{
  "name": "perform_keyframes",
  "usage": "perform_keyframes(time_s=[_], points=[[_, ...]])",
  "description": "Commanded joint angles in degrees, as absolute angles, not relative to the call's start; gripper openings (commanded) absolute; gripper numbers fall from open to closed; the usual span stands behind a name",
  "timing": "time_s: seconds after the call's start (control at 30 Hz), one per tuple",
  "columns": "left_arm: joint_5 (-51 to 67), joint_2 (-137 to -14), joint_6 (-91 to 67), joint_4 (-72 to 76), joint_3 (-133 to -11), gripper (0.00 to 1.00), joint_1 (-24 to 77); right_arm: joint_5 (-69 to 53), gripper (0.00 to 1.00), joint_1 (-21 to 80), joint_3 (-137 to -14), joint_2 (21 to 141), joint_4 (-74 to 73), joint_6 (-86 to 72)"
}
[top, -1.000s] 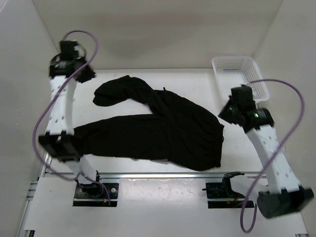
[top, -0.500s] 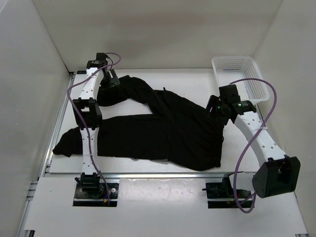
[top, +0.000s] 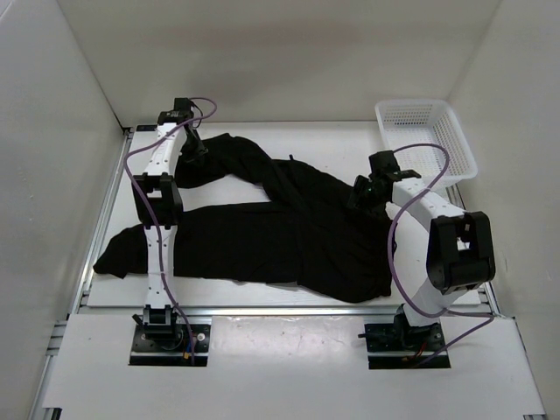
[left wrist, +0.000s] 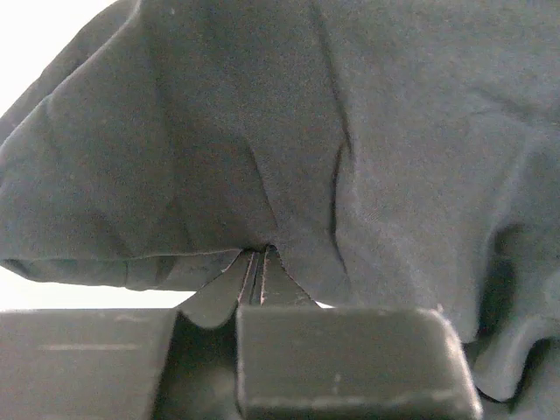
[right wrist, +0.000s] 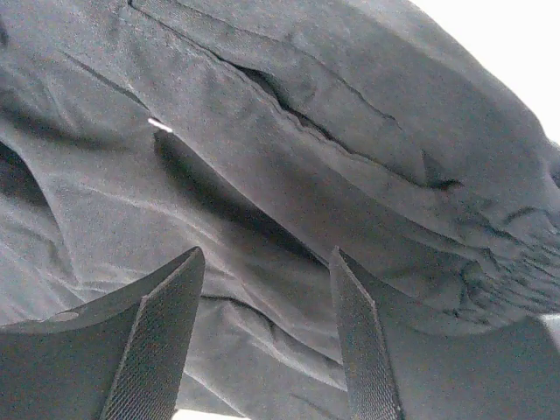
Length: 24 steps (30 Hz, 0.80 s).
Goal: Fold and stack the trousers
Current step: Flatten the trousers out
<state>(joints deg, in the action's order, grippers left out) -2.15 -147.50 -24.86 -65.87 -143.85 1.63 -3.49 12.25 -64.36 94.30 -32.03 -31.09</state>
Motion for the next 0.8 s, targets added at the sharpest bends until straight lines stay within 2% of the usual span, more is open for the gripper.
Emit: perform_keyframes(time_s=[0.0,0.1,0.13,0.23,0.47,0.53,0.63,0.67,0.7,0.77], points=[[-3.0,-138.9,-24.2,-64.3,-145.2,0.10,1.8,-4.4,0.62,12.5,-65.0,94.7,-28.2,-30.8],[-3.0,-134.0,-23.6,-63.0,-146.9,0.10,0.6,-4.4,0.53,12.5,-63.2,95.7,-27.7,-30.8],[-3.0,-132.1,-23.6,-63.0,-147.6,0.10,-0.1,-4.4,0.45,12.5,-62.7,95.7,-27.2,-31.5],[-2.4,-129.4,-23.6,-63.0,-149.6,0.10,-1.7,-4.4,0.27,12.5,-60.5,95.7,-26.6,-32.1],[-5.9,-115.9,-22.2,-64.2,-143.4,0.10,-3.3,-1.0,0.22,12.5,-56.8,88.6,-27.2,-32.7],[-6.4,-112.1,-20.5,-64.9,-136.5,0.10,-3.8,-0.4,0.22,12.5,-55.4,85.6,-27.8,-32.1],[-6.8,-105.8,-19.5,-65.9,-125.0,0.74,-3.8,-2.7,0.22,12.5,-53.3,84.5,-28.3,-31.3],[-8.0,-104.4,-19.5,-65.9,-122.1,0.88,-3.8,-2.7,0.22,12.5,-53.3,84.5,-28.3,-30.7],[-9.2,-102.5,-19.5,-65.4,-119.7,1.00,-3.8,-2.7,0.22,13.1,-52.4,85.0,-28.3,-30.7],[-11.9,-102.5,-20.0,-64.9,-117.7,1.00,-3.8,-2.7,0.22,13.1,-51.7,85.7,-28.3,-30.1]])
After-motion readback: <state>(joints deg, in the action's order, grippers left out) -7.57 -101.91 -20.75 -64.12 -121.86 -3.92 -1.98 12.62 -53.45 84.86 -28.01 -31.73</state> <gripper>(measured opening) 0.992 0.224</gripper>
